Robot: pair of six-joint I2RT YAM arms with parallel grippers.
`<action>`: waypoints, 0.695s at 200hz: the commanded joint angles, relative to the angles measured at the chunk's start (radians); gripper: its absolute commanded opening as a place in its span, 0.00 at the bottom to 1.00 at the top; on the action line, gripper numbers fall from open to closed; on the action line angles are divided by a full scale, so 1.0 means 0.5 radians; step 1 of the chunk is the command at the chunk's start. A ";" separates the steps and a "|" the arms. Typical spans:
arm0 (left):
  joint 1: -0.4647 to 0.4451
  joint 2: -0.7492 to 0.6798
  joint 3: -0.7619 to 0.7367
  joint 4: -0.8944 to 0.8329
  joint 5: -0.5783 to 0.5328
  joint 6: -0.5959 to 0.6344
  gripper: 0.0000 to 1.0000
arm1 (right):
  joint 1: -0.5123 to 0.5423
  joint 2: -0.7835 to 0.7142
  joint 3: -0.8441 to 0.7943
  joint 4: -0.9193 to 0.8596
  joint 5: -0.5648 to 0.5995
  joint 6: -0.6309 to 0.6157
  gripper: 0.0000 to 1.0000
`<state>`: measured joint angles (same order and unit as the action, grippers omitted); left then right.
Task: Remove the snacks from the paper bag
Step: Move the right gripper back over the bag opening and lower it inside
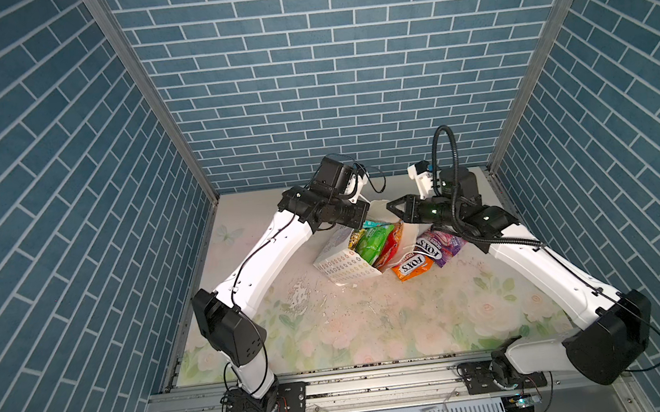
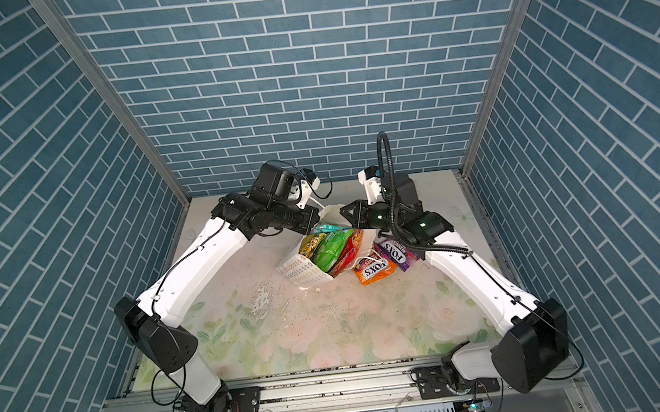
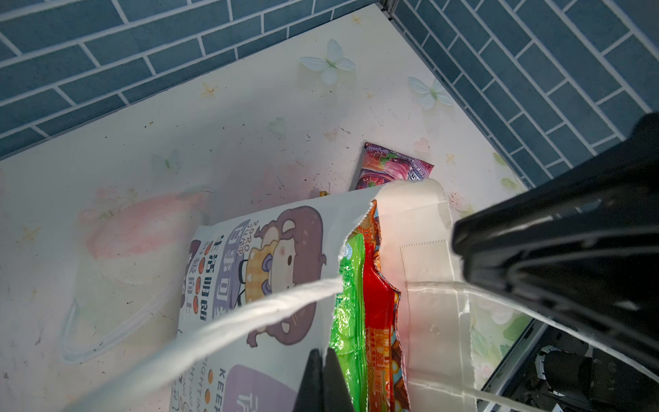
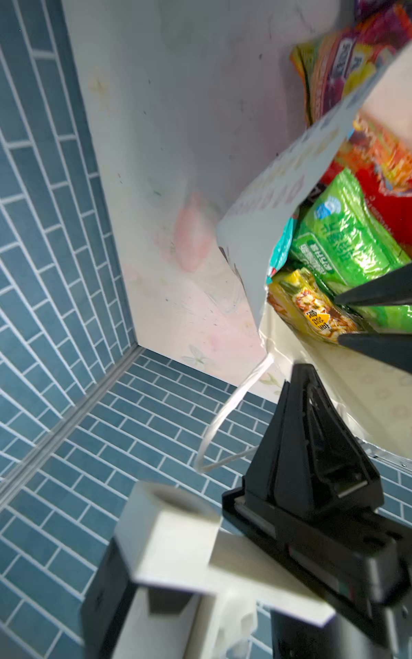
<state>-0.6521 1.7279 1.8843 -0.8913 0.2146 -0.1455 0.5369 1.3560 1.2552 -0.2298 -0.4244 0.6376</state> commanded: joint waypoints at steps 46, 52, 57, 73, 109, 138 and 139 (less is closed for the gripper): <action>-0.009 0.041 0.051 0.032 0.000 -0.009 0.00 | 0.200 0.209 -0.085 0.196 0.066 0.241 0.16; -0.009 0.048 0.058 0.029 0.000 -0.008 0.00 | 0.211 0.224 -0.089 0.193 0.093 0.261 0.16; -0.009 0.053 0.065 0.025 0.000 -0.010 0.00 | 0.220 0.234 -0.094 0.196 0.114 0.279 0.16; -0.009 0.066 0.091 0.016 0.000 -0.005 0.00 | 0.246 0.273 -0.105 0.208 0.191 0.325 0.17; -0.009 0.078 0.122 -0.006 0.004 0.007 0.00 | 0.271 0.376 -0.067 0.183 0.345 0.366 0.17; 0.000 0.061 0.105 -0.009 -0.001 0.009 0.00 | 0.289 0.427 -0.013 0.082 0.440 0.357 0.18; 0.000 0.060 0.104 -0.008 -0.002 0.009 0.00 | 0.289 0.429 -0.013 0.080 0.442 0.357 0.18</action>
<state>-0.6525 1.7508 1.9141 -0.9073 0.2096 -0.1455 0.6735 1.5505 1.2152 -0.1509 -0.2752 0.7826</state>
